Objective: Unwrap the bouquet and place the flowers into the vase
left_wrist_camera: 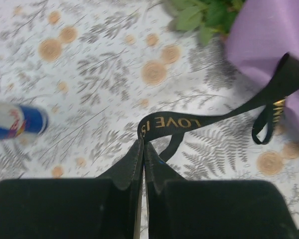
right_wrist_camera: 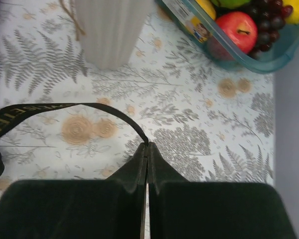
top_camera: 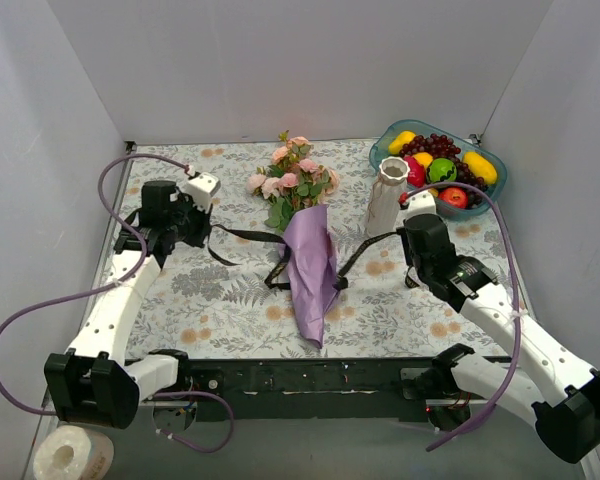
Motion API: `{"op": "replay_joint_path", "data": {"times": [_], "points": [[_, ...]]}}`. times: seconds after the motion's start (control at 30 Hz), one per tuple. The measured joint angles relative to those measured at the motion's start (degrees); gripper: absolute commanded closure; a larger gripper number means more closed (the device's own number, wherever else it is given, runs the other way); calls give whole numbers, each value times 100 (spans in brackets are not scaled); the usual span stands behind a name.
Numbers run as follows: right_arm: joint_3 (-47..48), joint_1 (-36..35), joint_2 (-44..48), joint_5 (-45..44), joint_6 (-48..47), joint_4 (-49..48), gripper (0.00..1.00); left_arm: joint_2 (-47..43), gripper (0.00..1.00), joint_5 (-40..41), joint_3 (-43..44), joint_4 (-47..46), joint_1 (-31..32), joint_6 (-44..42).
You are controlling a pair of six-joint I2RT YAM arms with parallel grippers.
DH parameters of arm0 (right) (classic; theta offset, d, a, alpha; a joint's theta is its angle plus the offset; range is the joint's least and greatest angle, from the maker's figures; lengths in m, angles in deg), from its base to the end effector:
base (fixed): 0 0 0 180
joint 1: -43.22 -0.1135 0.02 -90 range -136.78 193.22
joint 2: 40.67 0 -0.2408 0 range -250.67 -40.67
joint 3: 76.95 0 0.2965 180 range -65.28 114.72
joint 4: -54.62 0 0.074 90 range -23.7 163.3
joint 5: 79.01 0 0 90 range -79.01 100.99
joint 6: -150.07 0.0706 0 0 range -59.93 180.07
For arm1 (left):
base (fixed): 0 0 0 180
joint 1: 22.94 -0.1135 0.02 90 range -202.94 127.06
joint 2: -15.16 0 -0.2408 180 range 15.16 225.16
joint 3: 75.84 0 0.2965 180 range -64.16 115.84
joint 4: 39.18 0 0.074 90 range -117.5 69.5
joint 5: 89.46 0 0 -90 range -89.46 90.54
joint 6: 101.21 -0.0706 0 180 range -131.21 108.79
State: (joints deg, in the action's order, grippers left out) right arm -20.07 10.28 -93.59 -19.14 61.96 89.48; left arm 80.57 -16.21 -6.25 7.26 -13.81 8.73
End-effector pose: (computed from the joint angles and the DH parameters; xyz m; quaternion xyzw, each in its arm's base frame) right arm 0.2597 0.1260 0.2567 -0.1013 0.8437 -0.0732 0.5221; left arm 0.3130 -0.0709 0.2588 -0.0265 0.9062 -0.2294 0.3541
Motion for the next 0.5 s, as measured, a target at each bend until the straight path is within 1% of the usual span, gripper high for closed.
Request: {"op": "replay_joint_path", "data": {"times": [0.07, 0.17, 0.2, 0.23, 0.27, 0.3, 0.33, 0.37, 0.4, 0.43, 0.47, 0.5], "points": [[2, 28, 2, -420, 70, 254, 99, -101, 100, 83, -15, 120, -411, -105], [2, 136, 50, -946, 120, 542, 99, -179, 100, 98, -28, 291, -1342, -319], [2, 214, 101, -1119, 131, 632, 99, -177, 100, 72, -28, 348, -1670, -391], [2, 291, 170, -1270, 133, 686, 99, -170, 100, 46, -26, 435, -1840, -479], [2, 396, 240, -1408, 136, 730, 99, -162, 100, 7, -15, 527, -2253, -562], [2, 503, 308, -1526, 136, 750, 98, -155, 100, -50, -2, 612, -2500, -643], [2, 601, 354, -1613, 136, 761, 87, -153, 94, -92, 13, 697, -2704, -726], [2, 743, 400, -1694, 129, 780, 59, -153, 83, -136, 24, 776, -2870, -822], [2, 863, 435, -1753, 131, 800, 47, -153, 66, -184, 35, 852, -2988, -911], [2, 988, 457, -1788, 144, 817, 38, -153, 27, -227, 46, 935, -3082, -1023], [2, 1097, 463, -1808, 118, 839, 26, -153, 17, -264, 57, 1036, -3139, -1141], [2, 1165, 459, -1799, 96, 859, 23, -153, 8, -321, 70, 1158, -3165, -1250]]}}
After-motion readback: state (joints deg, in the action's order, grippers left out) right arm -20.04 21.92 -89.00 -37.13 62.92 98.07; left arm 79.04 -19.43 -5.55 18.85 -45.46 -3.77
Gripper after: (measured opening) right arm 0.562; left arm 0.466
